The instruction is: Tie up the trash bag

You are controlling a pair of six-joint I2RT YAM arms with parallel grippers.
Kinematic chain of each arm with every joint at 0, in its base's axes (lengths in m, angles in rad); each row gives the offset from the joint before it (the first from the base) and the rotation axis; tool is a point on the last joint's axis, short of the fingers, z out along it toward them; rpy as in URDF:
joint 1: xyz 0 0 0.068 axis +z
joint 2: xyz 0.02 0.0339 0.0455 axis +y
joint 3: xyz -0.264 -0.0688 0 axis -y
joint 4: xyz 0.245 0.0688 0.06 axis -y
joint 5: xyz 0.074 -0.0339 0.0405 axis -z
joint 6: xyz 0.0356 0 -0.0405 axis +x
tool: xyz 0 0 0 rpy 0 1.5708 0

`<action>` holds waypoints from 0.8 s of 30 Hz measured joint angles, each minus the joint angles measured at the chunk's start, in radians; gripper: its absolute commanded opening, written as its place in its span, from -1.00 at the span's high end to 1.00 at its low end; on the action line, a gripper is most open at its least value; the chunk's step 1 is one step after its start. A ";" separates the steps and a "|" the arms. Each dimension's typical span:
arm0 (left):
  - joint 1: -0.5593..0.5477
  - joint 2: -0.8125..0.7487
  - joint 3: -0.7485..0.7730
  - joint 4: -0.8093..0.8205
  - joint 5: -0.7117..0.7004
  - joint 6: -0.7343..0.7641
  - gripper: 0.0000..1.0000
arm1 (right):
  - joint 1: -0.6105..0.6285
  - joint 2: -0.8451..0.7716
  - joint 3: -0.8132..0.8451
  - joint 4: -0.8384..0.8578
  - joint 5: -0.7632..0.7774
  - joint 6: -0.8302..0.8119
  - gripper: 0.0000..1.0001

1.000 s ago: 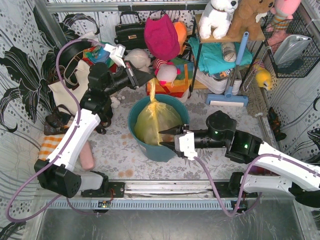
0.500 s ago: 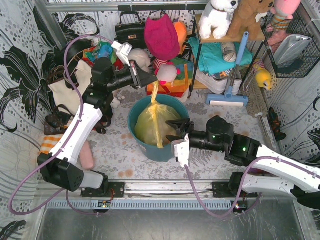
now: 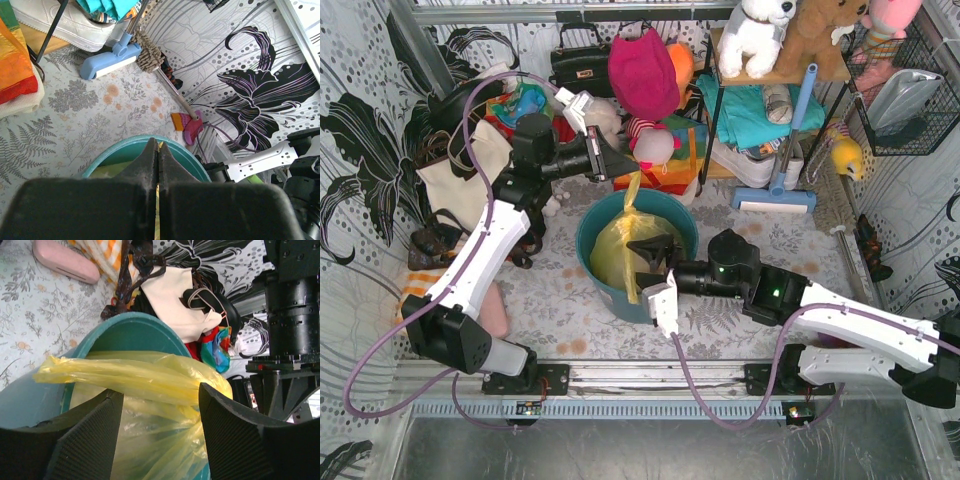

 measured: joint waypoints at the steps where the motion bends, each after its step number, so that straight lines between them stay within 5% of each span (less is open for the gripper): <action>1: 0.000 0.000 0.000 -0.001 0.000 0.000 1.00 | 0.000 0.006 0.000 0.011 -0.010 -0.001 -0.19; 24: -0.001 0.006 0.003 -0.001 0.003 -0.010 1.00 | 0.000 0.083 -0.006 0.194 -0.216 0.038 0.07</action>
